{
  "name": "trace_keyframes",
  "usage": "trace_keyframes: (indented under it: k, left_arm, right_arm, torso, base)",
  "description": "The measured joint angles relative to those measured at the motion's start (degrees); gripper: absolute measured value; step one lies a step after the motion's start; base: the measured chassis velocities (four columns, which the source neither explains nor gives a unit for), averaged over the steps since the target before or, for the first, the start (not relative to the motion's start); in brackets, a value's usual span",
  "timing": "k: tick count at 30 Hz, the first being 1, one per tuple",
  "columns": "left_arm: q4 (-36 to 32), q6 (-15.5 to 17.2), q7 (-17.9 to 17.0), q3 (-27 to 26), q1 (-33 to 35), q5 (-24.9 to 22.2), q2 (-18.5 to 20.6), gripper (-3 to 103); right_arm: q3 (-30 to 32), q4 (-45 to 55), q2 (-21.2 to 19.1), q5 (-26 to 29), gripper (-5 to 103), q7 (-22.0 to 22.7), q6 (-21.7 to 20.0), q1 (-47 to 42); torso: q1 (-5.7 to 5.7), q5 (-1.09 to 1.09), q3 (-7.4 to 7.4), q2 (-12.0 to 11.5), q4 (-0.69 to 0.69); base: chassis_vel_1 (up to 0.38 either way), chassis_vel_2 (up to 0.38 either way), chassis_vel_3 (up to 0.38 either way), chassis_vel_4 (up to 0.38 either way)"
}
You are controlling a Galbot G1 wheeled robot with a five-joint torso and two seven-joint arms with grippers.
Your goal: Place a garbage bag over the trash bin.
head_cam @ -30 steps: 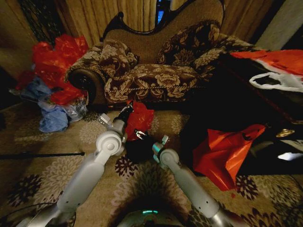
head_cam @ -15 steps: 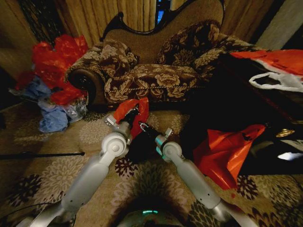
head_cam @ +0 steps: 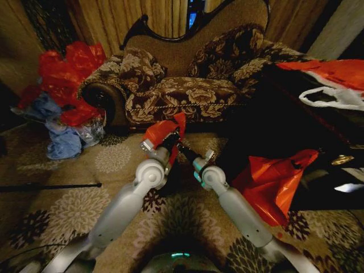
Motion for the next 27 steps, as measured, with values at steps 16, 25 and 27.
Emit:
trace_keyframes:
  k: [16, 25, 27]
  left_arm:
    - [5.04, -5.34, 4.88, -6.43, 14.13, 1.58, -6.61, 0]
    - [0.85, -5.42, 3.56, -7.26, 16.50, 1.99, -4.75, 0]
    - [-0.23, -5.34, 3.38, -7.12, 16.32, 2.12, -4.07, 0]
  right_arm:
    - [-0.87, -3.69, 0.80, -5.90, 0, -2.92, 0.07, -1.77]
    - [-1.95, -3.64, 0.04, -7.45, 0, -3.73, -0.12, -2.65]
    - [-2.28, -3.80, -0.16, -8.13, 0, -3.94, -0.15, -2.75]
  torso:
    - [0.00, 0.01, -0.01, 0.00, 0.01]
    - [0.00, -0.02, -0.01, 0.01, 0.00]
    - [0.00, -0.01, -0.01, 0.01, 0.00]
  base:
    - [0.000, 0.000, 0.000, 0.000]
    - [0.000, 0.000, 0.000, 0.000]
    - [0.000, 0.000, 0.000, 0.000]
